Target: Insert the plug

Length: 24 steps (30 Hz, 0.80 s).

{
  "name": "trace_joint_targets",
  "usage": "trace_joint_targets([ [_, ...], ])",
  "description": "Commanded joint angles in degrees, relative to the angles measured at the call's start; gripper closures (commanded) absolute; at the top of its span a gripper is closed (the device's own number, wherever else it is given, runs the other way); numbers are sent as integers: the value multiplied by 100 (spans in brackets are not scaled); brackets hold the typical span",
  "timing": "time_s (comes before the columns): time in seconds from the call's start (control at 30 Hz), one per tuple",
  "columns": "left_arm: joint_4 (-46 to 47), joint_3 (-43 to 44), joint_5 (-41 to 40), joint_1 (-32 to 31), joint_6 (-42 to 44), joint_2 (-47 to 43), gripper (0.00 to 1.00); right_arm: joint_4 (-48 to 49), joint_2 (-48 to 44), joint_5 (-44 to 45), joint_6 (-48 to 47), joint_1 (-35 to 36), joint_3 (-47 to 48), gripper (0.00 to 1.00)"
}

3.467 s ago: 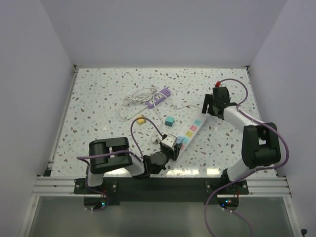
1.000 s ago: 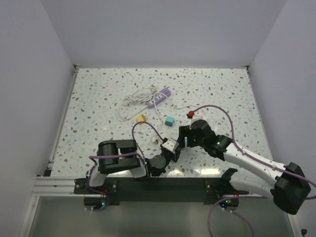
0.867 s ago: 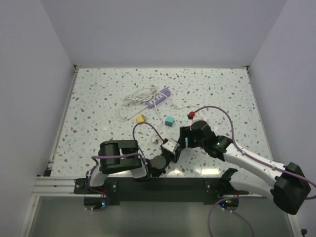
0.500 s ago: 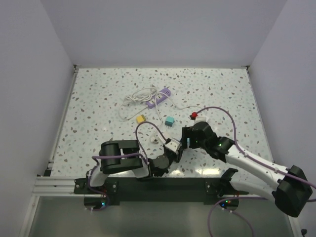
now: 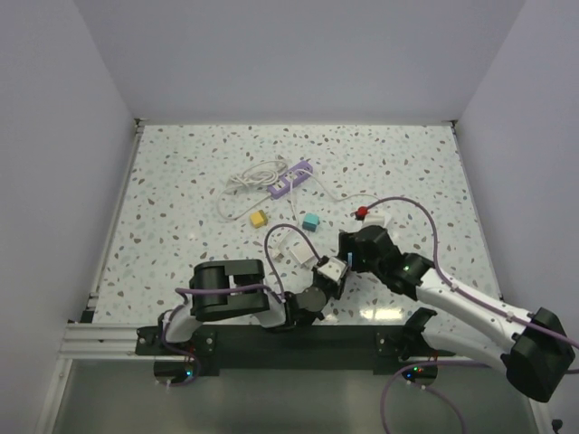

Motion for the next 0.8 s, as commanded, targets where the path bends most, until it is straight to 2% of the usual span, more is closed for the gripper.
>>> trace_joint_targets([
  [0.0,-1906,-104,679,-99,-76,625,100,-146,-45,169,91,39,-97,21],
  [0.47,-2310,177,793,-125,-76,898,100,-339,-449,441,276,31,-273,18],
  [0.77,-2995,643,574,-222,21,1232,100,-365,-511,503,302,31,-273,18],
])
